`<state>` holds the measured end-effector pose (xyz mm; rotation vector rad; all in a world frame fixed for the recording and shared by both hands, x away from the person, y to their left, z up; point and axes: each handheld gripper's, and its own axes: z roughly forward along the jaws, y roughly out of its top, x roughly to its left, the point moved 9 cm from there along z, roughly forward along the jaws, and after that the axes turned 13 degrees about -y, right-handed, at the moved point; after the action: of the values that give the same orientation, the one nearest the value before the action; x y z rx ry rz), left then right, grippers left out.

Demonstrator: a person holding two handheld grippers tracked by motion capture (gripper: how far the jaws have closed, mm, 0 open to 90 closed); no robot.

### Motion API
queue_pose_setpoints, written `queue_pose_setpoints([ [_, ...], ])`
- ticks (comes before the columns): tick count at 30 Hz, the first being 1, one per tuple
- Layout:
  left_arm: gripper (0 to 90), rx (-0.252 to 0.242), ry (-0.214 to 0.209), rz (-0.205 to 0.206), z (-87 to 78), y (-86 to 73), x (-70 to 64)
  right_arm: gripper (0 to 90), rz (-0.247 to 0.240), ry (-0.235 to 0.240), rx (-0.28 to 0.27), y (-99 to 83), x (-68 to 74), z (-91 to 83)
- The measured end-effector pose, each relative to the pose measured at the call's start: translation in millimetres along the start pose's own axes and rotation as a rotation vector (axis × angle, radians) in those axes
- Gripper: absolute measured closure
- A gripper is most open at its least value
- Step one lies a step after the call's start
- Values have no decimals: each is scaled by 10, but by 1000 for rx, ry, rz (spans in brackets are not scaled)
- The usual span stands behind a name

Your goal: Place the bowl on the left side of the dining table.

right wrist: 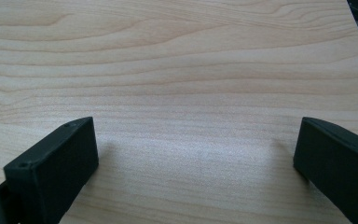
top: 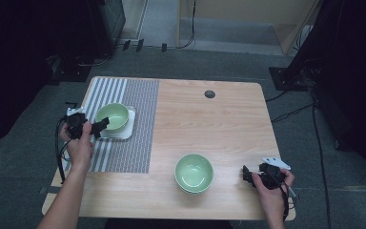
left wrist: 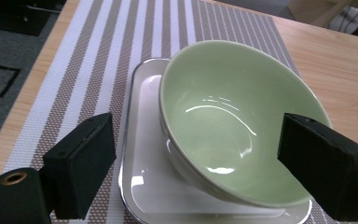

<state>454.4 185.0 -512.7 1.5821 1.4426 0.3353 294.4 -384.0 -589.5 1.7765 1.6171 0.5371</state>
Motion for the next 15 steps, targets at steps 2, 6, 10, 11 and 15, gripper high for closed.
queue_pose_setpoints([
  [2,108,-4,-4,1,-14,-19,-7,0,0,0,0,0,0,0],
  [6,108,-4,-3,2,-40,-50,-11,0,0,0,0,0,0,0],
  [10,108,-16,-10,11,-90,-89,-32,0,0,0,0,0,0,0],
  [11,108,-15,-6,20,-103,-94,-35,0,0,0,0,0,0,0],
  [15,108,-33,-7,32,-166,-84,-64,0,0,0,0,0,0,0],
])
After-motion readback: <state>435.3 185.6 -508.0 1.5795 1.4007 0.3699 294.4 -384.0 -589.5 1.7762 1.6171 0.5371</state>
